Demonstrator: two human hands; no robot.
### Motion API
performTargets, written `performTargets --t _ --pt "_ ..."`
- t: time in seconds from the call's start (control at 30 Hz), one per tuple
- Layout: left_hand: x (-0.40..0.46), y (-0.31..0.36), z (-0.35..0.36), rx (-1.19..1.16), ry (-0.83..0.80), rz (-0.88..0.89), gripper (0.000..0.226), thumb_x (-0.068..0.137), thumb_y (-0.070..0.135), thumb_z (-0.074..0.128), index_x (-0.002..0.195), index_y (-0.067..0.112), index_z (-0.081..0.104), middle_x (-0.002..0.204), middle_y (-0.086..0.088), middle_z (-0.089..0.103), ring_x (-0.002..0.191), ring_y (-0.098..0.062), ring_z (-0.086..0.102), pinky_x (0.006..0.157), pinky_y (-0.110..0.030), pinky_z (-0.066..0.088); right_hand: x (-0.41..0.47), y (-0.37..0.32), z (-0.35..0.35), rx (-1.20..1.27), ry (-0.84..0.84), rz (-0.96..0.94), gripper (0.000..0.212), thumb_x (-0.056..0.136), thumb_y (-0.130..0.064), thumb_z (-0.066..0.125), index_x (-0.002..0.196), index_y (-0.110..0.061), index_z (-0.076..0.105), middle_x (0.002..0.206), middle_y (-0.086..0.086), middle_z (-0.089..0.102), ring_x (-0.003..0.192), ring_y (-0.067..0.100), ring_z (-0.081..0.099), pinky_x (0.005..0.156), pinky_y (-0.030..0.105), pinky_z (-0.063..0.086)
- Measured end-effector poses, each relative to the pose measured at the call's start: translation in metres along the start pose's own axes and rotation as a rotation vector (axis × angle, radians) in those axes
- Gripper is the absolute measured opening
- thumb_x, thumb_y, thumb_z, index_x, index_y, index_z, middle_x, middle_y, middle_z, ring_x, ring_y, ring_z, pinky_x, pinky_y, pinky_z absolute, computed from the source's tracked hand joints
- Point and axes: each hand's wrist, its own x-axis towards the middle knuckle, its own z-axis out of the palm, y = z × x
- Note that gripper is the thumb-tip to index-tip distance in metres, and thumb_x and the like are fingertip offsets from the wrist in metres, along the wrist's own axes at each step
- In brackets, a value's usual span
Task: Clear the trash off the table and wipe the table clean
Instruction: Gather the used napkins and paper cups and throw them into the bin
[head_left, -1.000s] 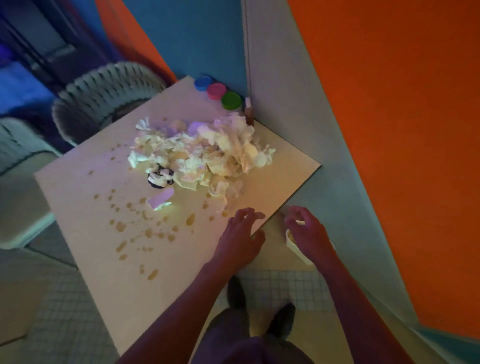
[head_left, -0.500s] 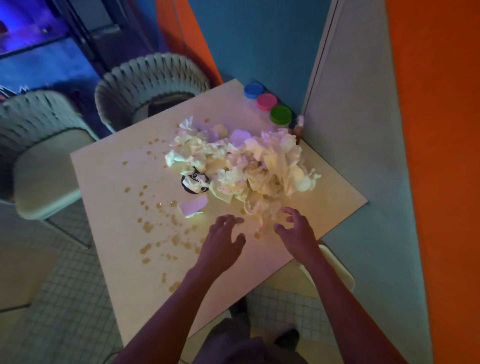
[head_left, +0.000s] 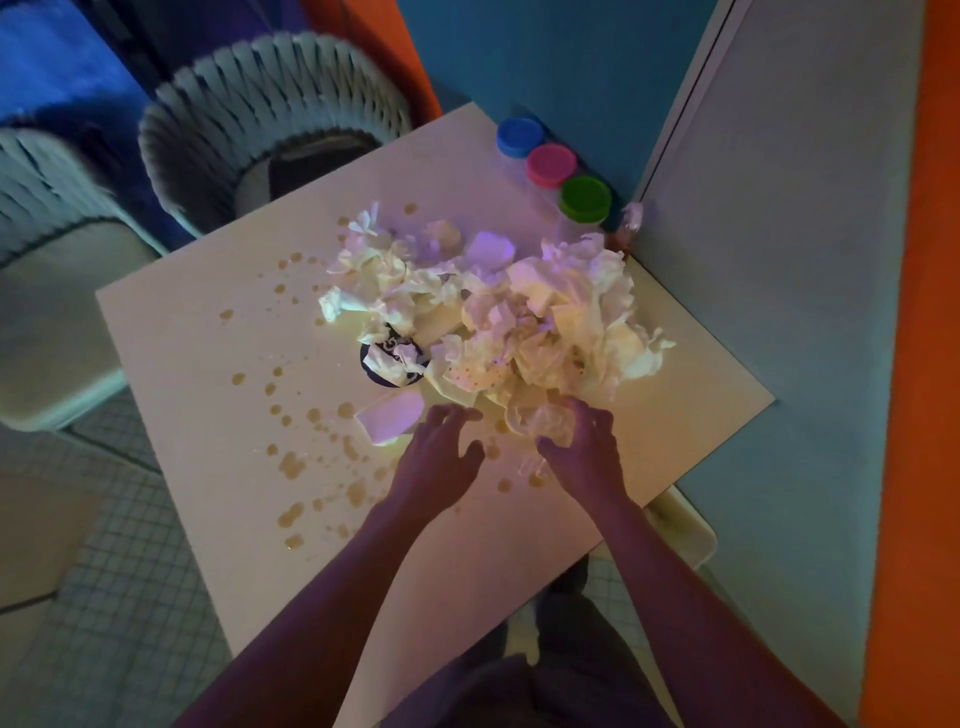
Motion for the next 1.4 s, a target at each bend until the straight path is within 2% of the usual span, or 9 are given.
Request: performTargets --t 0.17,0.3,0.5,0.73,0.83,0.97,1.2,1.33,1.4 --pt "0.005 0.007 0.012 0.029 -0.052 -0.004 0.042 0.093 0.029 0.063 0.134 0.029 0.057 0.138 0.001 0.048 0.124 -0.024 0.053 0.1 -0.042 0.049 0.013 -0.001 0.005 -0.143 -0.005 -0.006 0.062 0.084 -0.04 0.07 0.14 -0.033 0.045 0.14 0.005 0.036 0.124 0.035 0.044 0.091 0.045 0.045" --pt "0.001 0.019 0.023 0.021 -0.065 -0.026 0.04 0.095 0.032 0.061 0.134 0.031 0.056 0.139 0.003 0.046 0.125 -0.023 0.053 0.1 -0.04 0.048 0.028 0.0 -0.002 -0.174 -0.016 -0.05 0.046 0.086 -0.037 0.066 0.129 -0.024 0.058 0.126 0.008 0.053 0.116 0.035 0.053 0.085 0.041 0.046" --pt "0.001 0.032 0.036 0.013 -0.032 -0.055 0.039 0.094 0.03 0.062 0.133 0.029 0.058 0.139 0.003 0.047 0.124 -0.022 0.054 0.095 -0.039 0.05 0.041 0.007 -0.025 0.029 0.011 -0.091 0.02 0.079 -0.02 0.07 0.098 -0.015 0.066 0.102 0.007 0.069 0.096 0.032 0.063 0.075 0.033 0.045" --pt "0.011 0.053 0.053 0.027 0.023 -0.013 0.037 0.091 0.027 0.066 0.128 0.028 0.059 0.135 0.005 0.05 0.111 -0.021 0.061 0.083 -0.036 0.054 0.043 0.015 -0.058 0.213 0.026 -0.087 0.009 0.082 -0.007 0.061 0.082 -0.015 0.057 0.078 -0.002 0.063 0.074 0.02 0.058 0.06 0.025 0.04" --pt "0.021 0.068 0.055 0.017 0.067 0.014 0.036 0.091 0.025 0.066 0.126 0.03 0.059 0.133 0.006 0.051 0.108 -0.021 0.062 0.078 -0.039 0.056 0.044 0.014 -0.07 0.259 0.061 -0.096 0.011 0.084 -0.003 0.057 0.082 -0.014 0.058 0.075 -0.005 0.062 0.066 0.01 0.057 0.053 0.009 0.037" --pt "0.035 0.087 0.054 0.048 0.158 0.073 0.037 0.089 0.024 0.066 0.124 0.03 0.058 0.133 0.009 0.048 0.099 -0.021 0.066 0.068 -0.039 0.058 0.049 0.014 -0.078 0.325 0.077 -0.091 0.017 0.09 -0.003 0.054 0.083 -0.013 0.065 0.078 -0.012 0.068 0.052 0.005 0.058 0.048 0.018 0.043" --pt "0.058 0.118 0.041 0.147 0.272 -0.004 0.05 0.087 0.027 0.067 0.131 0.036 0.047 0.144 0.009 0.036 0.098 -0.026 0.066 0.059 -0.034 0.052 0.061 0.018 -0.1 0.342 0.117 -0.029 0.034 0.081 0.007 0.048 0.065 -0.02 0.059 0.073 -0.005 0.065 0.06 0.0 0.052 0.051 0.012 0.035" --pt "0.07 0.116 0.038 0.268 0.231 -0.041 0.051 0.089 0.029 0.066 0.135 0.035 0.045 0.142 0.007 0.038 0.106 -0.027 0.062 0.059 -0.037 0.051 0.069 0.018 -0.105 0.355 0.066 0.052 0.019 0.091 -0.01 0.052 0.075 -0.018 0.061 0.069 -0.008 0.062 0.068 0.014 0.056 0.056 0.024 0.037" --pt "0.075 0.114 0.039 0.33 0.219 -0.056 0.05 0.09 0.031 0.065 0.136 0.032 0.047 0.136 0.003 0.043 0.107 -0.028 0.059 0.06 -0.039 0.051 0.072 0.018 -0.103 0.349 0.029 0.089 0.009 0.091 -0.021 0.057 0.085 -0.016 0.063 0.08 -0.005 0.066 0.08 0.019 0.059 0.063 0.025 0.041"
